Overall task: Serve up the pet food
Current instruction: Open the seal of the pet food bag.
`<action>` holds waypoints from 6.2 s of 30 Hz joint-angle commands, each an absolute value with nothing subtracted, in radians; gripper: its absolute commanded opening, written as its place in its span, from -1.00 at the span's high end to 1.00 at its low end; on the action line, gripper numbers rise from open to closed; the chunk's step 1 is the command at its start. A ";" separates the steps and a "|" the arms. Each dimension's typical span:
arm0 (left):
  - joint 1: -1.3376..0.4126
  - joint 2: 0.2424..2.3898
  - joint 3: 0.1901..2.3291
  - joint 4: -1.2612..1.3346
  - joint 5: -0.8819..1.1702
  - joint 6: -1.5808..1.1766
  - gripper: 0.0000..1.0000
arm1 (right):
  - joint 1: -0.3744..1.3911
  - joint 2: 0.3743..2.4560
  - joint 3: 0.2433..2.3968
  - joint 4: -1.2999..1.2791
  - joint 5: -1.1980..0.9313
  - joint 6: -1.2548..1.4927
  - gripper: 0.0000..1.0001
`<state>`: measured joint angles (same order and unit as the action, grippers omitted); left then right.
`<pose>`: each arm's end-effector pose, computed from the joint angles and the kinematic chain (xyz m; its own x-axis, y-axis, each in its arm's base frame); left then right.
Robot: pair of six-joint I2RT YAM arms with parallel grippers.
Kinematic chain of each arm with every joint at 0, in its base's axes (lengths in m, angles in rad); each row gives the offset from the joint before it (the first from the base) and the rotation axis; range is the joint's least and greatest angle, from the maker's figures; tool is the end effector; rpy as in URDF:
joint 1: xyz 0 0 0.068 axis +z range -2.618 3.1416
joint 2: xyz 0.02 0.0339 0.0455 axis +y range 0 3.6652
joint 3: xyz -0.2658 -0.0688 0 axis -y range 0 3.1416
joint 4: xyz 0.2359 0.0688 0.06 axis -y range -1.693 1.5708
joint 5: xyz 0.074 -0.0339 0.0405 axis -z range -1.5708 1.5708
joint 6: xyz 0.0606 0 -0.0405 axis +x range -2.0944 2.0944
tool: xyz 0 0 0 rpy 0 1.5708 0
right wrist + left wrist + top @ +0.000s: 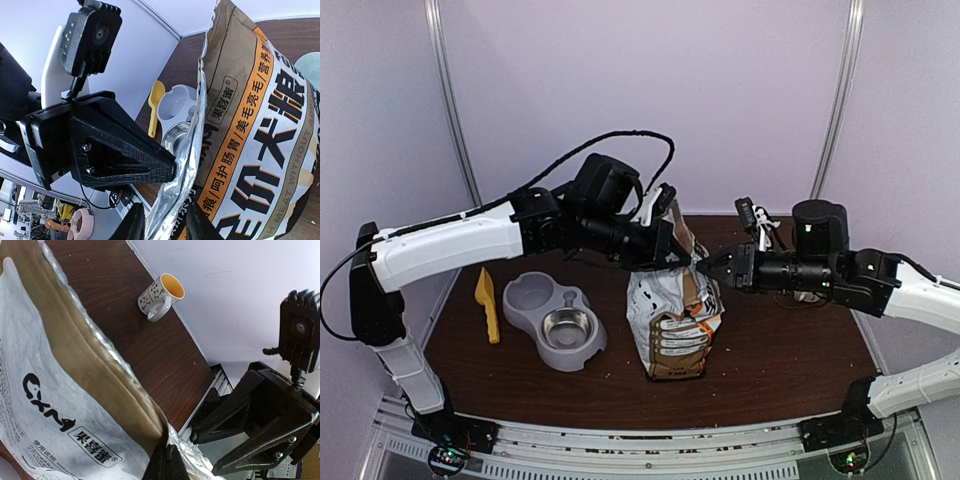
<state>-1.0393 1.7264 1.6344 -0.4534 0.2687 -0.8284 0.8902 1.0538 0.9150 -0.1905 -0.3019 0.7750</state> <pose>0.1964 -0.3657 0.3455 -0.8749 0.0864 -0.4765 0.4459 0.5276 -0.7231 0.1467 0.2098 0.3287 -0.7885 0.0878 -0.6088 -0.5142 0.4489 0.7308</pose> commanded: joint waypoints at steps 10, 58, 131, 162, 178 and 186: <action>-1.044 1.681 1.603 -0.395 0.267 -0.823 1.00 | 0.848 1.108 0.974 -0.173 -0.264 0.815 0.49; -1.096 1.581 1.655 -0.637 0.131 -0.904 -0.05 | 0.843 1.179 0.992 -0.012 -0.476 0.819 1.00; -1.114 1.790 1.893 -0.841 0.110 -0.984 1.00 | 0.910 1.027 1.019 -0.390 -0.217 0.738 0.35; -1.116 1.753 1.864 -0.839 0.088 -0.978 1.00 | 0.992 1.183 1.117 -0.416 -0.190 0.708 0.59; -1.126 1.708 1.816 -0.763 0.052 -0.941 1.00 | 1.024 1.243 1.146 -0.487 -0.102 0.708 1.00; -1.126 1.697 1.816 -0.760 0.036 -0.933 1.00 | 1.040 1.280 1.174 -0.566 0.023 0.735 1.00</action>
<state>-1.1267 1.7500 1.8191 -0.8169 0.0692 -0.9577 1.0359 1.2438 1.1637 -0.4763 -0.0917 0.7147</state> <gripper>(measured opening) 0.006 0.009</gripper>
